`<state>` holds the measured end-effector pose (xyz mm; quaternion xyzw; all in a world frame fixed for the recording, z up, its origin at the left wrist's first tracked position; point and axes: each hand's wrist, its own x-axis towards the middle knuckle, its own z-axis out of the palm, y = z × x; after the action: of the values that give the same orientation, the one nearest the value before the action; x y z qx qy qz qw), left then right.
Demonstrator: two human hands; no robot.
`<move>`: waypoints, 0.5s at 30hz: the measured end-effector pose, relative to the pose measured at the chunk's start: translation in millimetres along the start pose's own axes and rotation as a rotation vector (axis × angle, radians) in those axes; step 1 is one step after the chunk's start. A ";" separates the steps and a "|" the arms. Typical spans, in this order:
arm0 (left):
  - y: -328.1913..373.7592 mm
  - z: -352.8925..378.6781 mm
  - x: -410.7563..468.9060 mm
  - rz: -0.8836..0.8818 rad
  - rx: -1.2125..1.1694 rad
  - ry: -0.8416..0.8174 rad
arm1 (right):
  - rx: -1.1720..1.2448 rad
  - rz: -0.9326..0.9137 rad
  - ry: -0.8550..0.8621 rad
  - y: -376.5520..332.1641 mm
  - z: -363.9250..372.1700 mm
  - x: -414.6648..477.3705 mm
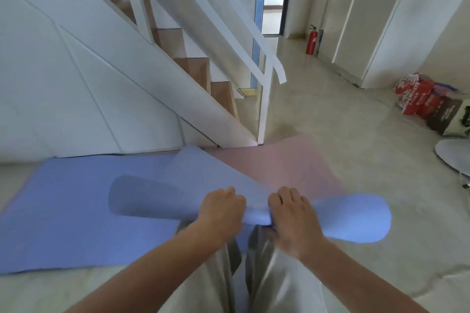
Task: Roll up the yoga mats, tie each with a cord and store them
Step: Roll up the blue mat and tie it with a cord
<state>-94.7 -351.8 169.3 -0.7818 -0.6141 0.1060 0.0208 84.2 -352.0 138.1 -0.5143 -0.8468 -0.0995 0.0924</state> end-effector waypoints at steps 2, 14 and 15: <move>4.8 1.9 -7.8 -0.002 0.013 -0.007 | 0.014 0.033 -0.090 -5.4 0.1 -1.8; -19.6 44.2 -56.2 0.276 -0.284 0.099 | 0.121 -0.079 0.121 -8.3 16.3 -62.5; -20.8 46.5 -55.5 0.273 -0.356 0.121 | 0.094 -0.041 0.160 -7.0 18.0 -67.7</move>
<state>-135.8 -404.8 135.1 -0.8538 -0.5095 -0.0491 -0.0952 107.7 -408.1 102.7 -0.4822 -0.8509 -0.1024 0.1816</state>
